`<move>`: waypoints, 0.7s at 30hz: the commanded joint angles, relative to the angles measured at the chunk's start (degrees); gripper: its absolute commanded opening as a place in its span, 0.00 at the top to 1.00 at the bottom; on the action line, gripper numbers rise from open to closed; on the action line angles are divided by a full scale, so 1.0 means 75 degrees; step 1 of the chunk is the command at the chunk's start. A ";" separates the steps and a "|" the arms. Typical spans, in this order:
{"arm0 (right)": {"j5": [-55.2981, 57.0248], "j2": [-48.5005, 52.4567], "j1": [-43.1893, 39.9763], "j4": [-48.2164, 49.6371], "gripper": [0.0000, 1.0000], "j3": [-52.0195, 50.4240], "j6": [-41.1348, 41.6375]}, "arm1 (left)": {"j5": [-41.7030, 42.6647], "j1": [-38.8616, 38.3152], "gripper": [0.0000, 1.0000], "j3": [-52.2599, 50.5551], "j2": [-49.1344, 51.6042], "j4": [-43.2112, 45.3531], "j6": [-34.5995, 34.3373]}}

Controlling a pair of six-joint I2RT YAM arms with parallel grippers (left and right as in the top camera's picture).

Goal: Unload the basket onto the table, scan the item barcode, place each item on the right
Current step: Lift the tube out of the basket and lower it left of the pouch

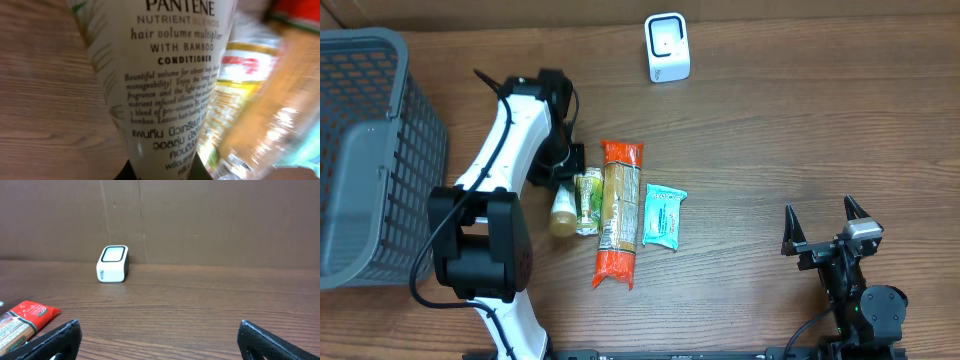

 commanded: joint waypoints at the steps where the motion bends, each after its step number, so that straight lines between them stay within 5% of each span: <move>1: 0.0073 -0.0061 0.0041 0.0038 0.00 -0.0082 0.0000 | -0.0233 -0.0015 0.96 -0.0580 -0.0093 0.0367 -0.0396; 21: 0.0073 -0.0061 0.0041 0.0038 0.00 -0.0082 0.0000 | 0.1929 -0.1040 0.96 -0.1941 -0.0093 0.2486 -0.0481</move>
